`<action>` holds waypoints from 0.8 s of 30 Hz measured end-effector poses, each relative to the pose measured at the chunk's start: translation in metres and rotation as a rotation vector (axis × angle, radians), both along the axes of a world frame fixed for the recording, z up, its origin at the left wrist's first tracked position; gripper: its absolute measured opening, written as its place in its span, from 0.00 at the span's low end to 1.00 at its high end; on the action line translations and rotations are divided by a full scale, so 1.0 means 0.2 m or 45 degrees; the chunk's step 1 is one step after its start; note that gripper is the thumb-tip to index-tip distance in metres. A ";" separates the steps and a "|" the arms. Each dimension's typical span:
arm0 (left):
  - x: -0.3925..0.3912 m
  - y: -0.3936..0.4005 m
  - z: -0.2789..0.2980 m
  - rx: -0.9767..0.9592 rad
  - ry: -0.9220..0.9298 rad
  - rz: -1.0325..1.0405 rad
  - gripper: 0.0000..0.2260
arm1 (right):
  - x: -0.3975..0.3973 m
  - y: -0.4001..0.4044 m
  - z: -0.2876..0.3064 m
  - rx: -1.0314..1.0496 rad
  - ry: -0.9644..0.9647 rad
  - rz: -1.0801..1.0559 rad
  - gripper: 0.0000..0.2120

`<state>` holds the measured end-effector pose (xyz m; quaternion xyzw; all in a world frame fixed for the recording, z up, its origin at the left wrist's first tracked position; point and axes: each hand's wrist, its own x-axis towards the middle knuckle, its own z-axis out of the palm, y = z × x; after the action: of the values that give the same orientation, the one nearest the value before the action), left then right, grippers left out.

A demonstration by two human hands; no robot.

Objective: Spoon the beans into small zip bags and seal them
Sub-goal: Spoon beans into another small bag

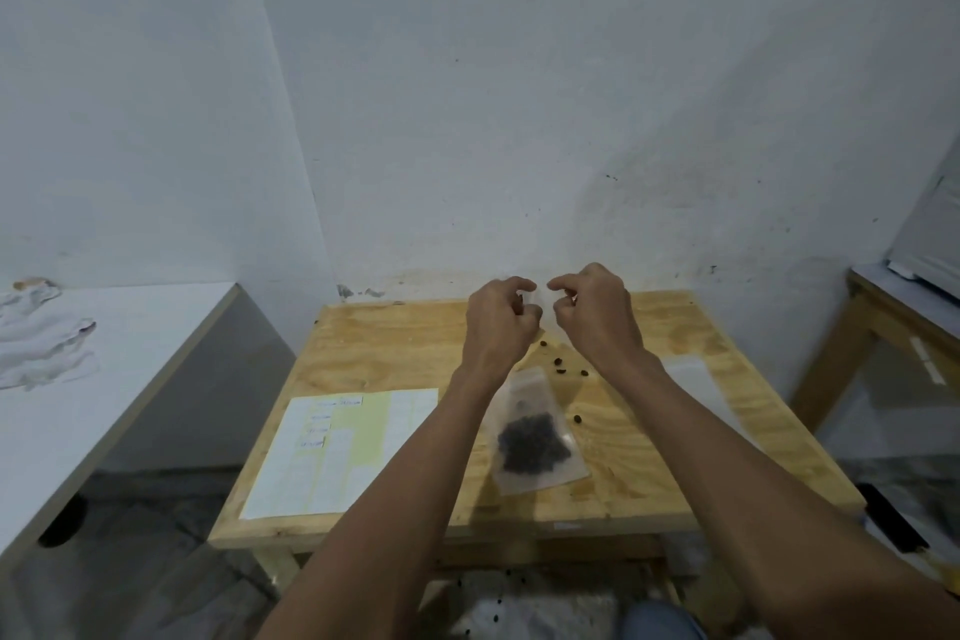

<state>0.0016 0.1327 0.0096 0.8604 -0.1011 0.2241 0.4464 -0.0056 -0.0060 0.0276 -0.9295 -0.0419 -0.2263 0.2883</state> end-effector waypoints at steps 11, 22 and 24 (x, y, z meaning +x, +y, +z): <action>0.01 0.06 0.05 -0.037 -0.261 -0.277 0.41 | 0.02 0.02 0.17 0.323 -0.169 0.251 0.18; -0.02 0.13 0.05 -0.003 -0.297 -0.145 0.50 | 0.01 0.00 0.18 0.878 0.132 0.425 0.14; -0.01 0.14 0.04 -0.013 -0.314 -0.095 0.46 | 0.02 0.01 0.17 0.948 0.177 0.458 0.12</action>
<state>0.0002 0.1614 0.0174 0.8198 -0.1861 0.3118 0.4429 -0.0022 -0.0039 0.0617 -0.7527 -0.0991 -0.1089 0.6417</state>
